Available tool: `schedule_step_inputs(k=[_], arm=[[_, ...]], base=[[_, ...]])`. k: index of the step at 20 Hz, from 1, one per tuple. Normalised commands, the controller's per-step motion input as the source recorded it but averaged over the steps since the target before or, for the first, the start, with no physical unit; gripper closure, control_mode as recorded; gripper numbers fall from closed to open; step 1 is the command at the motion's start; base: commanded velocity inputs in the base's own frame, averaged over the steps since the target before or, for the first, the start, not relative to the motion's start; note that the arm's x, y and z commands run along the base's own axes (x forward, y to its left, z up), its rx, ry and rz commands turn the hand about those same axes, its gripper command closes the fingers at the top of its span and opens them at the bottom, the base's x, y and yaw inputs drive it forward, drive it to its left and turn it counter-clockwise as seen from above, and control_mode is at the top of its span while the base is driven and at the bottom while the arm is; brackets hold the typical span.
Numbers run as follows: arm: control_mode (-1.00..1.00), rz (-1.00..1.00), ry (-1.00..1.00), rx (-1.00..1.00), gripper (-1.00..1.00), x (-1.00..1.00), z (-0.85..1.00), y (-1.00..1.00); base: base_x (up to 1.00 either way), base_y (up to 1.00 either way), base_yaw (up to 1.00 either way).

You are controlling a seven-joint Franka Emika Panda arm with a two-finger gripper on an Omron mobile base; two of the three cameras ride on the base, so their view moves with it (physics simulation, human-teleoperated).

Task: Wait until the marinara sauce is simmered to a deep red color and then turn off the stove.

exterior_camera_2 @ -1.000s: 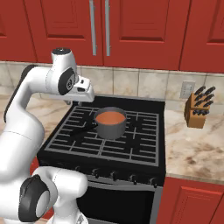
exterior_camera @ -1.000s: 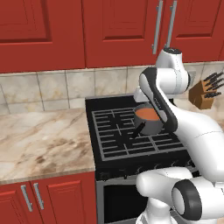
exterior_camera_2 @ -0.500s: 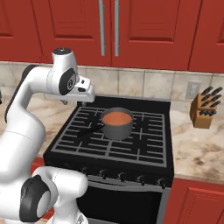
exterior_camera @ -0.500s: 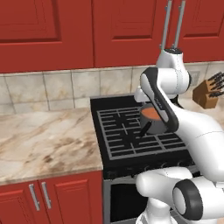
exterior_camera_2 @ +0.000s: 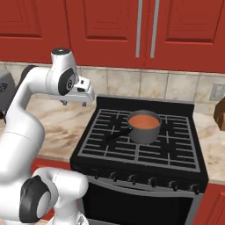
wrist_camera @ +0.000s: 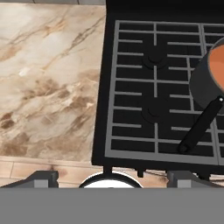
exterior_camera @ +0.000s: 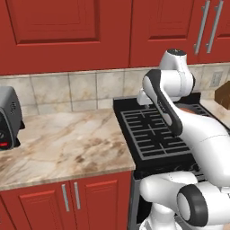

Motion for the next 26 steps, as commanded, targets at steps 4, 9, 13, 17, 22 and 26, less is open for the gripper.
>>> schedule_step_inputs(k=[4, 9, 13, 17, 22, 26], arm=[[1.0, 0.0, 0.0, 0.0, -1.0, 0.0, 0.0, 0.0], [1.0, 0.0, 0.0, 0.0, -1.0, 0.0, 0.0, 0.0], [1.0, 0.0, 0.0, 0.0, -1.0, 0.0, 0.0, 0.0], [1.0, 0.0, 0.0, 0.0, -1.0, 0.0, 0.0, 0.0], [1.0, 0.0, 0.0, 0.0, -1.0, 0.0, 0.0, 0.0], [-1.0, 0.0, 0.0, 0.01, -1.0, -0.07, -0.24, -0.28]], base=[[0.05, 0.31, 0.0], [0.07, 0.02, 0.0], [0.0, 0.0, 0.0], [0.0, 0.0, 0.0], [0.0, -0.01, 0.0], [0.0, -0.05, 0.0]])
